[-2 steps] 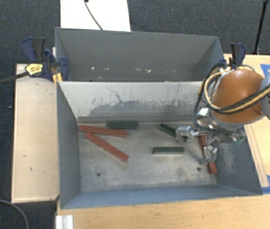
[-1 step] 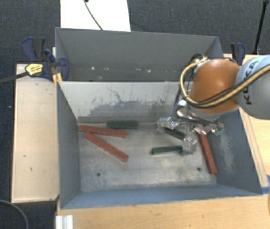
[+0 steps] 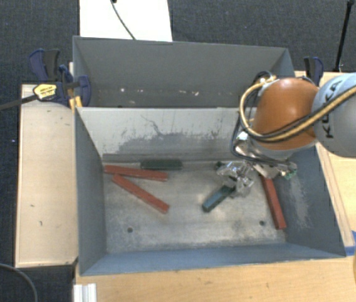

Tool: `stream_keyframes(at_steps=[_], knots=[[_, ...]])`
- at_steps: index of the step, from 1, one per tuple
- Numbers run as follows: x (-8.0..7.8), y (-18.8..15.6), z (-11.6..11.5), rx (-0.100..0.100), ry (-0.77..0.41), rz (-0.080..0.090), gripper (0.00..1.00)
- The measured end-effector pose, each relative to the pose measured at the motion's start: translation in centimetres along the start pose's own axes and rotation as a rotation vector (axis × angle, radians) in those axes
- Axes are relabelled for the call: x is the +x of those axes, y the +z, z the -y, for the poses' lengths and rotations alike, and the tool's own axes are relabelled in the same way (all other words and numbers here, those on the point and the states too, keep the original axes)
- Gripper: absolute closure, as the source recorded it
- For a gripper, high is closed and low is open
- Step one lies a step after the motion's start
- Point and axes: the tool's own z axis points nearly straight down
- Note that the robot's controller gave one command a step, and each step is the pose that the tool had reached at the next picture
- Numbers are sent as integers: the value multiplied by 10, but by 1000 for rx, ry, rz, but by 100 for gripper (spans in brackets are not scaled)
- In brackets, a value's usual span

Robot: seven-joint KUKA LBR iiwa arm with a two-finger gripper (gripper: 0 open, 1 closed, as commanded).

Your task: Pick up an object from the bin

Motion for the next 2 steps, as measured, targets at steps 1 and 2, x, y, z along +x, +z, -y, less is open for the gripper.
stream_keyframes(at_steps=[1,2], knots=[[-11,-47,-49,0,-134,-1,100],[-14,-156,-52,7,-187,4,100]])
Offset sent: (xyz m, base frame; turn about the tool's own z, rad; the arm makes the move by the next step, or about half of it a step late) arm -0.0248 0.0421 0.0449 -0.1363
